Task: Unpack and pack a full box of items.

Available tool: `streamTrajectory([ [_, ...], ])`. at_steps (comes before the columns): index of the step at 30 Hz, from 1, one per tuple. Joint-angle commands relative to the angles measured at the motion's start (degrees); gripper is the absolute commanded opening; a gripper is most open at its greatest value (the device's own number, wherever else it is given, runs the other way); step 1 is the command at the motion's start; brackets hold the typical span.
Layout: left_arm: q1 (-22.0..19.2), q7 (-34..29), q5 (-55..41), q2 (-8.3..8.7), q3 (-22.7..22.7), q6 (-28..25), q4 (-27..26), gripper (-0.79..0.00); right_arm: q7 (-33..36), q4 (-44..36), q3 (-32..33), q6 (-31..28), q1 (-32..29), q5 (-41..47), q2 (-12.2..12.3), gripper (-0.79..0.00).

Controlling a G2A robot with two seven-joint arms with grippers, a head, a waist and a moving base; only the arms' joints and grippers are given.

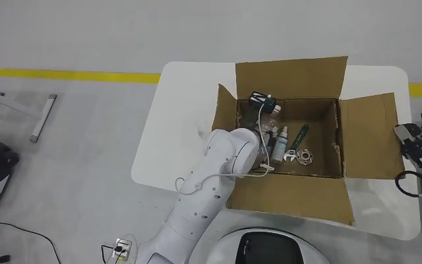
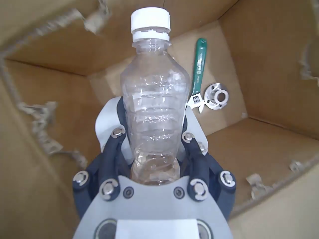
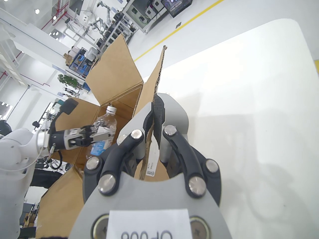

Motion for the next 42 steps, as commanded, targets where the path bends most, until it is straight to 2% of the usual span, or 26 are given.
streamTrajectory([
  [1, 0.46, -0.58, 0.16, 0.24, -1.18, -0.22, -3.63, -0.785, 0.55, 0.39, 0.89, -0.03, 0.37, 0.28, 0.13, -0.785],
  [7, 1.72, -0.31, 2.99, 0.99, -5.86, 1.82, -12.09, -0.785, 1.26, 1.31, 1.89, 0.12, 0.04, 1.52, 0.22, -0.785],
  [12, 2.74, -0.59, 6.36, 1.63, -9.67, 2.78, -16.8, -0.785, 1.15, 1.5, 2.04, 0.11, -0.75, 1.6, 0.17, -0.785],
  [13, 2.94, -0.68, 7.27, 1.8, -10.72, 2.8, -17.99, -0.785, 1.06, 1.46, 2.07, 0.12, -0.99, 1.45, 0.16, -0.742],
  [14, 3.1, -0.59, 7.78, 1.91, -11.48, 2.88, -19.03, -0.785, 0.99, 1.39, 2.11, 0.14, -1.16, 1.32, 0.15, -0.499],
  [15, 3.31, -0.75, 7.75, 1.96, -11.88, 2.93, -19.54, -0.785, 0.92, 1.33, 2.17, 0.22, -1.25, 1.16, 0.15, -0.139],
  [16, 3.5, -0.82, 8.18, 2.09, -12.8, 2.96, -20.81, -0.785, 0.83, 1.12, 2.3, 0.43, -1.48, 0.69, 0.15, 0.0],
  [26, 5.17, -2.91, 14.19, 3.18, -20.13, 3.0, -27.36, -0.785, -4.01, -4.72, 8.52, 0.97, -2.82, -3.98, 0.12, 0.0],
  [31, 7.21, -4.98, 20.59, 3.92, -22.24, 0.39, -24.88, -0.785, -6.45, -10.68, 12.06, 0.97, -4.68, -6.51, -0.16, 0.0],
  [36, 10.21, -6.86, 20.03, 4.3, -23.9, -1.08, -20.64, -0.785, -8.73, -18.25, 14.13, 2.1, -7.0, -11.49, -0.64, 0.0],
  [39, 11.75, -7.52, 20.82, 4.54, -24.09, -2.51, -18.03, -0.785, -8.18, -22.08, 13.33, 1.56, -8.24, -14.45, -0.79, 0.0],
  [42, 12.9, -7.62, 20.98, 4.67, -24.0, -2.92, -15.43, -0.785, -8.33, -22.08, 10.16, -1.31, -7.4, -19.64, -0.58, 0.0],
])
